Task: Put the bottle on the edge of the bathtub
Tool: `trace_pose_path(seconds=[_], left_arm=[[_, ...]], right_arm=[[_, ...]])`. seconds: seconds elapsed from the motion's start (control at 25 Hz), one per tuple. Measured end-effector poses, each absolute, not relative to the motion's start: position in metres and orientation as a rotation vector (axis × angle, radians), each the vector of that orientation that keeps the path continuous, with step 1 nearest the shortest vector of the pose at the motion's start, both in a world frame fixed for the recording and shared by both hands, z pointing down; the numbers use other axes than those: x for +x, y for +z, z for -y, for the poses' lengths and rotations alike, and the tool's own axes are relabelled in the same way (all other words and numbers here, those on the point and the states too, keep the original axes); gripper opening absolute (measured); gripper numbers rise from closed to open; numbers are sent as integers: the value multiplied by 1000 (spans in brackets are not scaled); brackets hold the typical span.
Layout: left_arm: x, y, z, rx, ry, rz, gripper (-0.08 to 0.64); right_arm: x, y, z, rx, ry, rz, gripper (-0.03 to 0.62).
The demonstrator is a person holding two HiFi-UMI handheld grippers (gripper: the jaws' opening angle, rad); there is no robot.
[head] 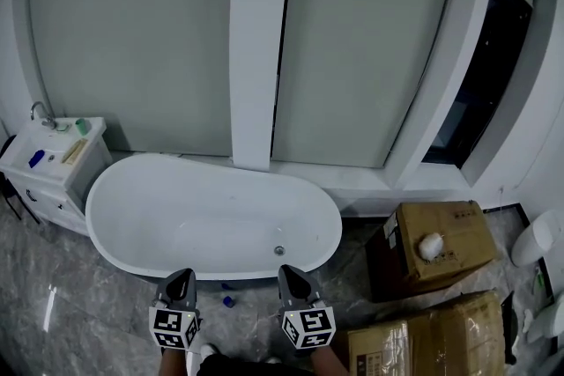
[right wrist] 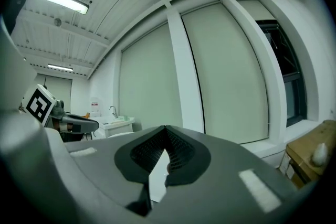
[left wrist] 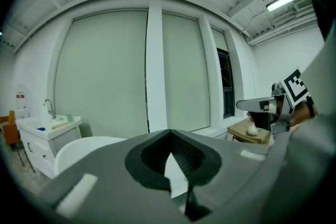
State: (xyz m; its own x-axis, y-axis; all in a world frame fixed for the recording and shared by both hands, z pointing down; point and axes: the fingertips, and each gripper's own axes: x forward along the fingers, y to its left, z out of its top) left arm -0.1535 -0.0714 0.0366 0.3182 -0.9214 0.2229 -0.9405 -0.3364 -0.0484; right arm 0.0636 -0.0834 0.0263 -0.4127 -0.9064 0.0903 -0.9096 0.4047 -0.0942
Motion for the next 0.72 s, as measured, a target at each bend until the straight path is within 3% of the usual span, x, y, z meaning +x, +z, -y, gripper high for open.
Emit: trace_pose_path(seconds=[0.72], left_arm=[[-137,18,77,2498,320,1758,9]], right_arm=[[84,8,91,1666,115,2617,25]])
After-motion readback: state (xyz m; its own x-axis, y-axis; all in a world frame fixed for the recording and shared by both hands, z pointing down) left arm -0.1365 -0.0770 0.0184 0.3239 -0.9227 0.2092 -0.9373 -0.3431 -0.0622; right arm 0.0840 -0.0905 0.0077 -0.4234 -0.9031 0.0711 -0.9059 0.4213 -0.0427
